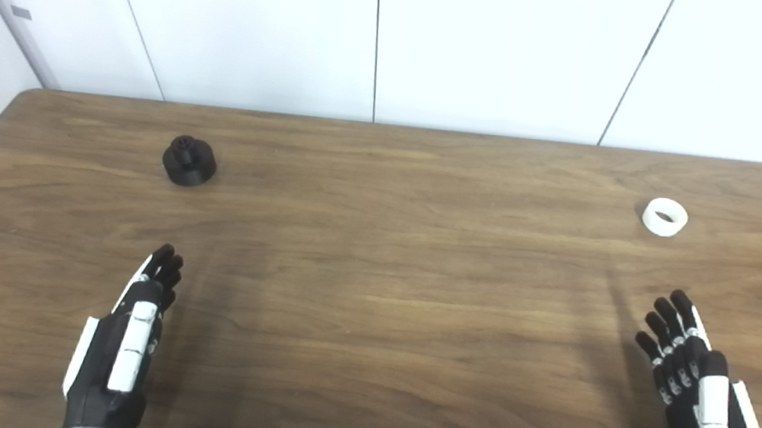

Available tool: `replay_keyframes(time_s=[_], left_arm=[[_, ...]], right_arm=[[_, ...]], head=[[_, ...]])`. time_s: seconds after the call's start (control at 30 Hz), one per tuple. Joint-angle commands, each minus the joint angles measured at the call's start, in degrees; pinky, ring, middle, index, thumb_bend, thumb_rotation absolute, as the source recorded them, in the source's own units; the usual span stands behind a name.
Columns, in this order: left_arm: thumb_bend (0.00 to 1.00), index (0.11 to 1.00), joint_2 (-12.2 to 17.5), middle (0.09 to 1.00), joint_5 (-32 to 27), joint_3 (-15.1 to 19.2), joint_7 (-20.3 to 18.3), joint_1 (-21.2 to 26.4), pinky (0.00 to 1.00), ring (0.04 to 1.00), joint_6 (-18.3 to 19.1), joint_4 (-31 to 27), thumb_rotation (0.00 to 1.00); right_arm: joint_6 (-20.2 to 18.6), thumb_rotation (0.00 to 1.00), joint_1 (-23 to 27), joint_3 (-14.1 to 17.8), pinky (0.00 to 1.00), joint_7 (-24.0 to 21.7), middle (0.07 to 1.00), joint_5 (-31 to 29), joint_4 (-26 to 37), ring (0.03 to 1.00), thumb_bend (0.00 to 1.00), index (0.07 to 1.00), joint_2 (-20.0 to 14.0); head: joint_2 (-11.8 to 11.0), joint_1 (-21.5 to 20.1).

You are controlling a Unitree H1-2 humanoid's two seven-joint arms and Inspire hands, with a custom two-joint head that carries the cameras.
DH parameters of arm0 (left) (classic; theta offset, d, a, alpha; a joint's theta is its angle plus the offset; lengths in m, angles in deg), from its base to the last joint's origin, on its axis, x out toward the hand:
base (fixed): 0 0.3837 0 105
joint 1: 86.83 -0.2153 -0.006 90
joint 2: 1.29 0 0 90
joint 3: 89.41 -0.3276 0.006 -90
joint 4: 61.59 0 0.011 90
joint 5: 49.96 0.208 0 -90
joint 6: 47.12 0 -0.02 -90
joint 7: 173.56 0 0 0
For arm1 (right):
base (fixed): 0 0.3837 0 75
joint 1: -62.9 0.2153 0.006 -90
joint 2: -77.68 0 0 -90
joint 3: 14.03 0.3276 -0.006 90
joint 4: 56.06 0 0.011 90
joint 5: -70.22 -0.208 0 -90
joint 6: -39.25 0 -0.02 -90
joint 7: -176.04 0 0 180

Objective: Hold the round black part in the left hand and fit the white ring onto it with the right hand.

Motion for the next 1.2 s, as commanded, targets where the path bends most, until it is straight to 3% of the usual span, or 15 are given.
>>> replay_keyframes(time_s=[0.0,0.43,0.67,0.8,1.07,1.17], left_arm=[[0.65,0.956,-0.4,0.954,-0.3,0.4,-0.2,0.1,1.0,0.976,-1.7,-1.9,0.83],[0.67,0.953,-0.5,0.945,0.4,0.2,-0.4,-0.3,1.0,0.969,-2.1,-2.0,0.83],[0.65,0.919,-2.6,0.912,1.9,-0.2,1.0,-0.5,0.95,0.933,-4.0,-0.6,0.79],[0.6,0.956,-2.2,0.95,3.1,-1.9,0.5,-1.3,0.99,0.978,-4.4,-0.4,0.85],[0.57,0.968,-2.4,0.978,4.4,-3.9,0.6,-1.8,1.0,0.997,-6.6,1.5,0.87],[0.58,0.96,-2.6,0.975,5.0,-4.4,0.8,-1.6,0.99,0.99,-7.4,2.2,0.86]], right_arm=[[2.1,1.0,0.2,0.4,0.95,-0.1,0.967,-0.7,1.2,0.97,0.62,0.977,-0.2],[2.0,1.0,-0.2,0.5,0.94,0.0,0.97,-0.4,1.3,0.964,0.64,0.973,-0.3],[3.8,1.0,-0.4,0.7,0.96,-1.0,0.972,-0.8,-0.7,0.975,0.61,0.982,-1.3],[3.9,1.0,-0.4,0.8,0.95,-1.1,0.965,-1.3,-1.4,0.968,0.62,0.989,-1.2],[7.2,1.0,0.1,0.7,0.96,-2.0,0.999,-1.6,-4.3,0.996,0.64,1.0,-1.8],[8.5,1.0,0.4,0.9,0.93,-2.0,0.99,-1.2,-5.8,0.966,0.58,1.0,-1.9]], head=[[0.0,0.1],[-0.7,1.6],[-4.0,7.2],[-6.1,9.7],[-9.3,13.5],[-10.1,14.2]])
